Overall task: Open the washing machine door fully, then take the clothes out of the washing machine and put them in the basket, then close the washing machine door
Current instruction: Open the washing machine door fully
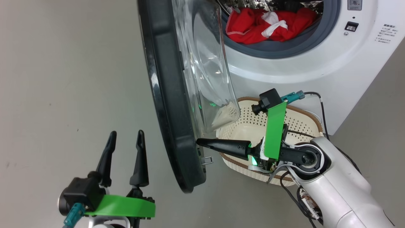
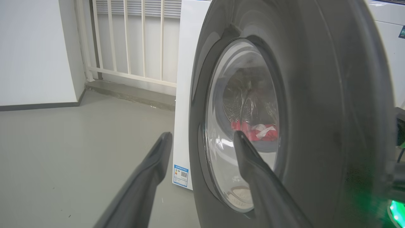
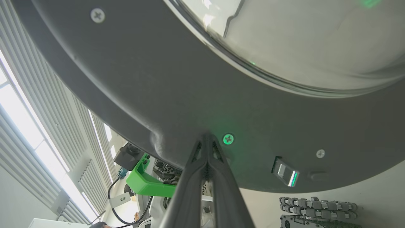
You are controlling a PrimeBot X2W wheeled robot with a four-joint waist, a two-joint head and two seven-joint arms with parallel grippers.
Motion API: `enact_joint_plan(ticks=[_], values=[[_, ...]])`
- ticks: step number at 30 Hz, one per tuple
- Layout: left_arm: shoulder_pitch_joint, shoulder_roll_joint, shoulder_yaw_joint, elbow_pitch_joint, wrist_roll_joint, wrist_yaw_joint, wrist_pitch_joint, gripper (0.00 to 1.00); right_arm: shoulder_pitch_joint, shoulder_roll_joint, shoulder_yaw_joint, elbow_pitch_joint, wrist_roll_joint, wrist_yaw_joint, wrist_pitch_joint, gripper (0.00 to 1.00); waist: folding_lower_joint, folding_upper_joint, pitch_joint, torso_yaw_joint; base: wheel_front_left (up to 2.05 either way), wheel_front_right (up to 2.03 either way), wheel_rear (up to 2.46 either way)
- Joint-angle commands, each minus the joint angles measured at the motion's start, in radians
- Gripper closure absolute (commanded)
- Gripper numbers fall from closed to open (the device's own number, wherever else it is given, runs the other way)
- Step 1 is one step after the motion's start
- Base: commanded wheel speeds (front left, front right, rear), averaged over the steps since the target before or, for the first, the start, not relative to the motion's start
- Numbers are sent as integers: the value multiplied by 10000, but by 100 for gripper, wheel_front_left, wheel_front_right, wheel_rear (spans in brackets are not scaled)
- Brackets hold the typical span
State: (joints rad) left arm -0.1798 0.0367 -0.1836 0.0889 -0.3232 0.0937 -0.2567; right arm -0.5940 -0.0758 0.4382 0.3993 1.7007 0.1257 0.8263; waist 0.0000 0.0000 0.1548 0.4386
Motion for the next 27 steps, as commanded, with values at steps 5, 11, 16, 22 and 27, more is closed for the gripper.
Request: enact_joint_plan(ticks=[5,11,16,22,27], values=[[17,135,339,-253,-99,119,-51,0,-58,91,246,-262,-33,50,-274,100,0,0,-70,-20,0,0,0],[72,135,392,-266,-166,165,-51,0,20,-266,366,-818,-1346,50,-1464,90,0,0,-143,-57,0,0,0],[70,135,418,-196,-244,106,-51,0,358,-822,758,-1277,-4436,50,-4304,0,0,0,-239,-47,0,0,0],[96,135,566,-240,-202,7,-51,0,652,-753,960,-854,-6569,50,-6583,0,0,0,-314,-105,0,0,0],[134,135,713,-451,-198,37,-51,0,773,-544,1021,-311,-8604,50,-8387,0,0,0,-363,-197,0,0,0]])
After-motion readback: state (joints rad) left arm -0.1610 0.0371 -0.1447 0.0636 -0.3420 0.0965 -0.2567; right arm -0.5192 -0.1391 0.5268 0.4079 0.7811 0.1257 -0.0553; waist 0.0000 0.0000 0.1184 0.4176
